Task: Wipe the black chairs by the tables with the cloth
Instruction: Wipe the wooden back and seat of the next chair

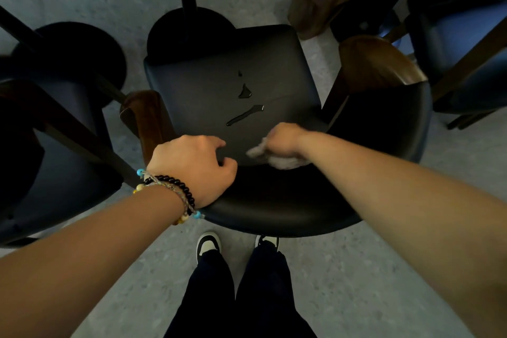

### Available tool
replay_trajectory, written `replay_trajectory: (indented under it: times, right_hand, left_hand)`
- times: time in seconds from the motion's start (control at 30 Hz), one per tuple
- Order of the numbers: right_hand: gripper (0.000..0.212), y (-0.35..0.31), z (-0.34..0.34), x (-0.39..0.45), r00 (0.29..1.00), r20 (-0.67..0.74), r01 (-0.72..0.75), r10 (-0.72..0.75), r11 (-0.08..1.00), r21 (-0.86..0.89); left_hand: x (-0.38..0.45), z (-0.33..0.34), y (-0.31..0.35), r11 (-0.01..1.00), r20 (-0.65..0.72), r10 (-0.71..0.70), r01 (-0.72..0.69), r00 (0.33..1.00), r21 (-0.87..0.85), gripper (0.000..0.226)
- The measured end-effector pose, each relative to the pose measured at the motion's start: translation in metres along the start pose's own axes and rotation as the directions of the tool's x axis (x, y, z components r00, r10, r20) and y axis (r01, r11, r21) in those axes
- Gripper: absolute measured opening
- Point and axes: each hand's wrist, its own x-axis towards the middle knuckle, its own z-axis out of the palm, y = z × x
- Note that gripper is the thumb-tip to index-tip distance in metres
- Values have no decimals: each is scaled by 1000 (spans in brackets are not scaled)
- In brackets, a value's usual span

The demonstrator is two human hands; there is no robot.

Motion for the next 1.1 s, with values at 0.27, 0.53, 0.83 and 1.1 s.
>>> replay_trajectory:
  times: [0.27,0.53,0.83,1.1]
  right_hand:
    - [33,2,-4,-7,994,57,105,-94,970,-218]
    - [35,79,-103,-15,991,-89,-136,104,740,-658]
    - [43,57,-86,-14,960,231,-15,160,850,-527]
    - [29,64,-77,-25,969,-120,-249,218,844,-475]
  left_hand:
    - [10,6,0,990,192,67,-89,979,108,69]
    - [6,1,0,998,171,46,-54,984,40,65]
    - [5,0,0,999,121,39,-38,992,-12,62]
    - [4,-1,2,999,117,47,-45,992,-21,56]
